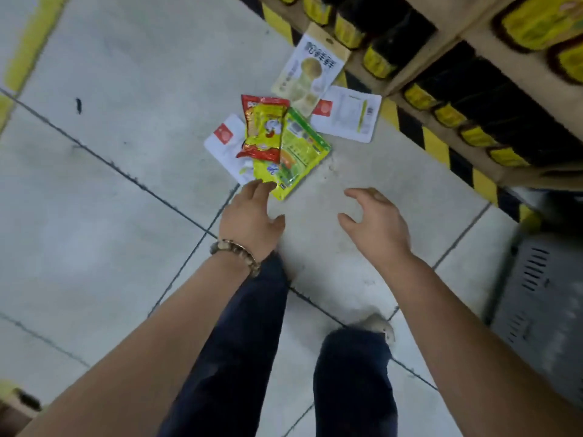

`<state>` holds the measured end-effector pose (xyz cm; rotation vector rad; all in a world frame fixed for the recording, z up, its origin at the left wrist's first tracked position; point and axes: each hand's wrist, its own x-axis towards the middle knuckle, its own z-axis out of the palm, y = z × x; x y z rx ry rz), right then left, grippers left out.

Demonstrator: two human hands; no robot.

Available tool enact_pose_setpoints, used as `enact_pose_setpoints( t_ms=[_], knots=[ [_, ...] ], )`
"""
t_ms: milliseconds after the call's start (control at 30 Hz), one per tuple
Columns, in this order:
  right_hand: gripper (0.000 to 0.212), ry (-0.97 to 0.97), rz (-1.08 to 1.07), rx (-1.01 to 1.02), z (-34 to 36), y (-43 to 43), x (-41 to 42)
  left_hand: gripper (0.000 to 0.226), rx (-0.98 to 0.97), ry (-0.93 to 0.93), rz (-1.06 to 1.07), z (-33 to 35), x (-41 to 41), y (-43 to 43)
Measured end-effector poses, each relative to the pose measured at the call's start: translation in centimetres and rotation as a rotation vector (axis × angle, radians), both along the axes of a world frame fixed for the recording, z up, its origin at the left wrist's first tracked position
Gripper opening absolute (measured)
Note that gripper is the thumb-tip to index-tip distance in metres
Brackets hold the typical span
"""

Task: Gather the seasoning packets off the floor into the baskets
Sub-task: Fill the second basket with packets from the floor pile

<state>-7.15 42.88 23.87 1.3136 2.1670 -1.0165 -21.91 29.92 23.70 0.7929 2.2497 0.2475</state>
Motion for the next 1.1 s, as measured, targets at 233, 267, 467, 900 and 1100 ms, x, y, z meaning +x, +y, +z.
enact_pose_setpoints(
  t_ms=[233,267,467,900,1100],
  knots=[
    [0.041,-0.062,-0.018,-0.011,-10.5,-0.1,-10.1,0.056,-0.053,-0.02,0.133,-9.8,-6.7,-3.4],
    [0.04,-0.061,-0.063,-0.033,-12.3,-0.1,-11.3,0.056,-0.056,-0.025,0.141,-11.2,-7.2,-3.5],
    [0.047,-0.035,-0.33,-0.151,-23.9,0.5,-17.9,0.052,0.011,-0.014,0.205,-20.5,-9.4,-2.6],
    [0.027,0.499,-0.644,-0.331,-28.5,2.8,-16.3,0.04,0.407,-0.193,0.752,-28.1,-13.5,2.9],
    [0.016,0.531,-0.627,-0.576,-27.1,3.9,-15.8,0.052,0.43,-0.791,0.81,-28.2,-13.1,7.3]
  ],
)
